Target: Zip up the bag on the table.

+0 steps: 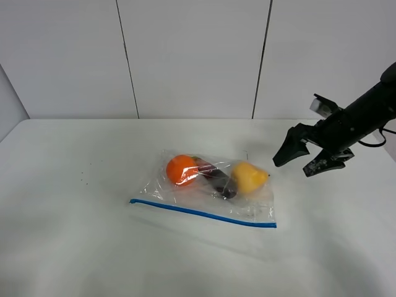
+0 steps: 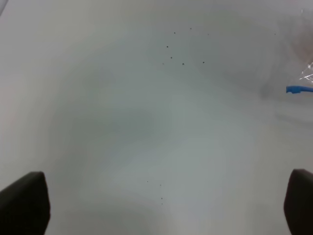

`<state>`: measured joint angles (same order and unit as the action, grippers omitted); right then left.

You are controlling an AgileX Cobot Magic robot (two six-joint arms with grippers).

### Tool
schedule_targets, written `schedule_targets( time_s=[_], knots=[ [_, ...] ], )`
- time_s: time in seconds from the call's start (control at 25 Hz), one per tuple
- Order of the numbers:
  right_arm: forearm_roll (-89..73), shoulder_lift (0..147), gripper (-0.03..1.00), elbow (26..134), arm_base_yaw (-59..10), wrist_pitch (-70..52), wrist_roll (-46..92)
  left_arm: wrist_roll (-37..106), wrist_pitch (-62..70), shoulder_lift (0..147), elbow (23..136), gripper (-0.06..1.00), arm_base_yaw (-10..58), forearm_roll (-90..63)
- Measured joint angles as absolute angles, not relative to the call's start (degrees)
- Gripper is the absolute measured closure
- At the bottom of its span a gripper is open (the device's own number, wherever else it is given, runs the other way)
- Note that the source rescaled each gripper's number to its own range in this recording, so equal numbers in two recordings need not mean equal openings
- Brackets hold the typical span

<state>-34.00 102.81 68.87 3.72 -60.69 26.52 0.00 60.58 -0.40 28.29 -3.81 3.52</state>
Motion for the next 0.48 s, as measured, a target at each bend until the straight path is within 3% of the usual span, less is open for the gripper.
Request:
schedule_targets(
  time_s=[0.48],
  knots=[
    [-1.26, 96.87, -0.03, 68.87, 3.72, -58.46, 5.45, 0.0, 60.58, -0.4, 28.29, -0.06, -3.81, 3.52]
  ],
)
